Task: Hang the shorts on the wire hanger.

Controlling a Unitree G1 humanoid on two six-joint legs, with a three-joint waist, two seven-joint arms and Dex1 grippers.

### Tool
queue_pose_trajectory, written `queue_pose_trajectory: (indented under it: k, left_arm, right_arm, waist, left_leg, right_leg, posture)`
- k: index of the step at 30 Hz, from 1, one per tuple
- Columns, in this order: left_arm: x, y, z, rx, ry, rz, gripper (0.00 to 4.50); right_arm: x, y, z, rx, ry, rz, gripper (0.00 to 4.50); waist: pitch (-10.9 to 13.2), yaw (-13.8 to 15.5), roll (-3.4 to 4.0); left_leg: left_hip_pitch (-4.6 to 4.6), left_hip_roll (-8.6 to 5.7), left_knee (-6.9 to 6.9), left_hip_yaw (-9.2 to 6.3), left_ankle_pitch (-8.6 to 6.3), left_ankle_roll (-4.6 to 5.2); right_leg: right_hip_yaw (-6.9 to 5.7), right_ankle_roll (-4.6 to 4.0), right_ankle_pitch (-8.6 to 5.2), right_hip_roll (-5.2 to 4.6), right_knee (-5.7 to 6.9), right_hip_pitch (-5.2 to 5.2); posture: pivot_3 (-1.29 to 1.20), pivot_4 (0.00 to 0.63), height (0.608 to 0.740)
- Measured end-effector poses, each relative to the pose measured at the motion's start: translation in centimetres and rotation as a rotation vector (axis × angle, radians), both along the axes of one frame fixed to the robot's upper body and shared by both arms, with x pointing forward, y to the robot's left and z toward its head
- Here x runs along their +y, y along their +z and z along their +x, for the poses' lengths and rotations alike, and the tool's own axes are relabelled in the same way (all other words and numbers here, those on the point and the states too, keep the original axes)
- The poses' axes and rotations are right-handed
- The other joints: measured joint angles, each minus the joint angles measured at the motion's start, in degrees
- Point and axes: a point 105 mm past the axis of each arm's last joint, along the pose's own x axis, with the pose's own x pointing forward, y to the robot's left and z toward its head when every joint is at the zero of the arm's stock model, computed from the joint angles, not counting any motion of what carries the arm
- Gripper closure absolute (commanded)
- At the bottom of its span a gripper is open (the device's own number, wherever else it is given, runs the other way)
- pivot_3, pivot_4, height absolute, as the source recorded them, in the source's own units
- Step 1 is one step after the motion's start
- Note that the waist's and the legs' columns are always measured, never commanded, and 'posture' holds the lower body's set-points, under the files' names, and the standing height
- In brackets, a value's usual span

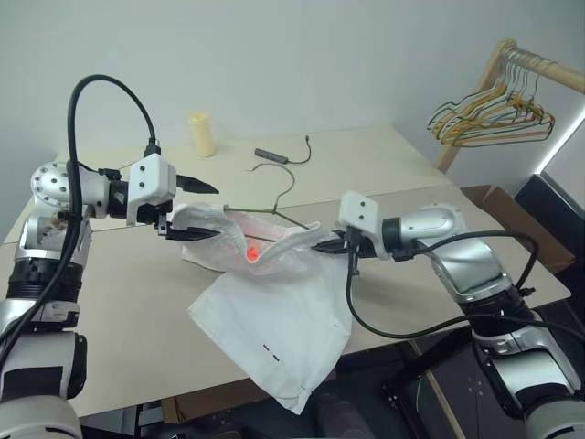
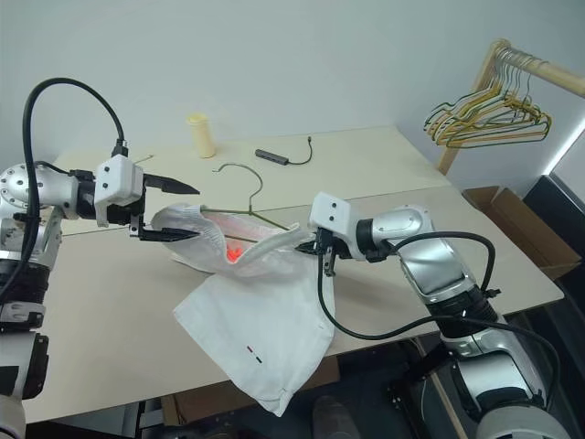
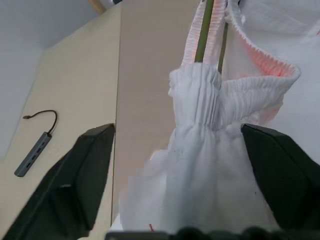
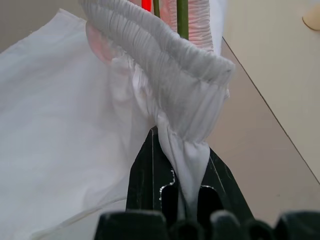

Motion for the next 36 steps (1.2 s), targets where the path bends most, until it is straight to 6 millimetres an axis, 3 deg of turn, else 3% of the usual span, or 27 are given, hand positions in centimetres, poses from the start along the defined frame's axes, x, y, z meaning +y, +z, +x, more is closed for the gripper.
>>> queue_pose_trajectory:
  k: [5,8,14,17,20,29,36]
  left_arm:
    - [0.8,1.5,0.5,-0.067,0.068,-0.065,0.03]
    - [0.7,2.6,0.4,-0.114,0.095,-0.166,0.03]
    - [-1.2,1.2,-1.4,-0.013,0.043,-0.385,0.03]
    - [-2.3,1.9,-2.2,-0.013,0.013,-0.493,0.03]
    - [-2.3,2.4,-2.6,-0.033,0.029,-0.521,0.03]
    - [-2.5,1.6,-3.3,0.011,0.036,-0.547,0.03]
    - [-2.7,2.1,-3.6,0.012,0.019,-0.563,0.03]
  right_arm:
    - [-2.3,-0.5,0.5,0.092,-0.183,0.047,4.50]
    - [-4.8,-0.5,1.7,0.164,-0.406,0.079,4.50]
    - [-10.1,-1.0,3.2,0.215,-0.827,0.075,4.50]
    - [-13.0,-1.9,3.5,0.253,-1.070,0.025,4.50]
    - [-14.2,-2.3,3.5,0.282,-1.273,0.006,4.50]
    - [-20.4,0.2,2.2,0.238,-1.881,0.138,4.50]
    - [-23.5,1.9,0.7,0.161,-2.137,0.153,4.50]
  waist:
    - [0.00,0.00,0.00]
    - [0.00,0.03,0.00]
    - [-0.01,-0.56,0.01]
    - [-0.01,-1.15,0.00]
    - [-0.03,-2.28,0.04]
    - [-0.04,-3.51,0.10]
    - [0.00,-4.70,0.22]
  left_leg:
    - [-0.02,0.00,0.00,0.00,0.00,0.00]
    - [0.01,0.00,0.01,0.00,0.00,0.00]
    - [-0.03,0.01,0.01,-0.02,0.00,-0.01]
    - [0.00,-0.02,0.02,-0.03,0.00,-0.01]
    - [0.03,-0.01,0.02,-0.07,0.00,-0.01]
    - [-0.03,-0.07,0.02,-0.46,0.00,-0.01]
    - [0.00,-0.08,0.02,-0.46,0.00,0.00]
  right_leg:
    - [0.00,0.00,0.00,-0.02,0.00,0.00]
    - [0.00,0.00,0.01,-0.04,0.03,0.02]
    - [0.02,-0.01,0.02,-0.05,0.03,-0.01]
    - [0.05,0.00,0.03,-0.06,0.05,0.00]
    - [0.13,0.00,0.03,-0.02,0.08,0.00]
    - [0.11,0.03,0.04,-0.05,0.03,0.00]
    - [0.13,0.03,0.04,-0.06,0.02,0.04]
  posture:
    - [-0.21,0.000,0.740]
    - [-0.23,0.000,0.740]
    - [-0.25,0.000,0.740]
    - [-0.25,0.000,0.740]
    - [-0.25,0.000,0.740]
    - [-0.26,0.000,0.740]
    - [-0.25,0.000,0.740]
